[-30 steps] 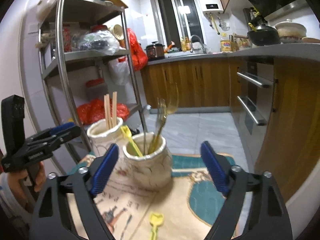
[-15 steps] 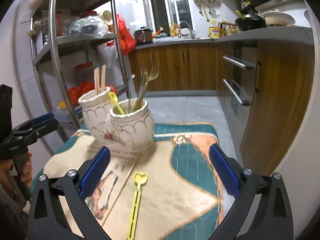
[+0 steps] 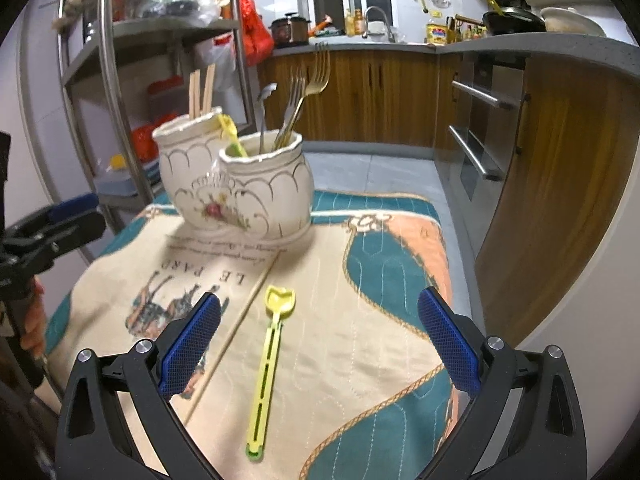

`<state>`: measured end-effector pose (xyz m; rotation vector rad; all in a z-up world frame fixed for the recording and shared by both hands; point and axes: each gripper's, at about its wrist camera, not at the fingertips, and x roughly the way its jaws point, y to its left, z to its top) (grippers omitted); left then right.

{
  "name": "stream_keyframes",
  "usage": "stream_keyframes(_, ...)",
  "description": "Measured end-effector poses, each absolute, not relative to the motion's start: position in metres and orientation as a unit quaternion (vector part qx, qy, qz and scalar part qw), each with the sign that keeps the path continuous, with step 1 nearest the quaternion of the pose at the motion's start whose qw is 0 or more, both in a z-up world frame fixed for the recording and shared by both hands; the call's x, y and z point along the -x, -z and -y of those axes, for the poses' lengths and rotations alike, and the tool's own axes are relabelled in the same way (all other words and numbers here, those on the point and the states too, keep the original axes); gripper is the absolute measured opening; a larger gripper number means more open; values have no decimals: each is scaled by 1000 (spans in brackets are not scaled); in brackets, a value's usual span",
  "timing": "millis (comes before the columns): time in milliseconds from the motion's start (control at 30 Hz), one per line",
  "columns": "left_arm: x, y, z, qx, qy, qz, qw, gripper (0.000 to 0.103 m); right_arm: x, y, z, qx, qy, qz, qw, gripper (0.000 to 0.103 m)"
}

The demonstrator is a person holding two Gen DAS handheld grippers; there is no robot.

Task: Organize utensils
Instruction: 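Grasp the second yellow spoon with the right tool while the left tool grasps the last chopstick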

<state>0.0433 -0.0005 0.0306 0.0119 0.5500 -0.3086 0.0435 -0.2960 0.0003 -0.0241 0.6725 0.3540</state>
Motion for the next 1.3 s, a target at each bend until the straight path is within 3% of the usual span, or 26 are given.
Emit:
stream_keyframes(400, -47, -24, -3, -7, 141, -287, 948, 97, -47, 20, 272, 47, -192, -375, 906, 98)
stream_keyframes(500, -49, -21, -1, -8, 142, -291, 946, 97, -47, 24, 269, 51, -199, -383, 901, 93)
stream_keyframes(633, -50, -19, 3, -12, 144, -294, 945, 97, -47, 29, 266, 55, -208, -395, 893, 65)
stream_keyframes(767, -49, -18, 5, -16, 145, -296, 944, 97, -49, 34, 264, 50, -216, -407, 886, 49)
stream_keyframes(900, -50, -16, 7, -17, 146, -300, 943, 97, -51, 38, 261, 53, -220, -415, 881, 40)
stream_keyframes(1067, -50, -13, 12, -20, 149, -305, 941, 97, -54, 41, 260, 55, -225, -415, 880, 14)
stream_keyframes(1300, -54, -2, 35, -35, 159, -332, 929, 97, -54, 31, 278, 26, -235, -398, 886, 11)
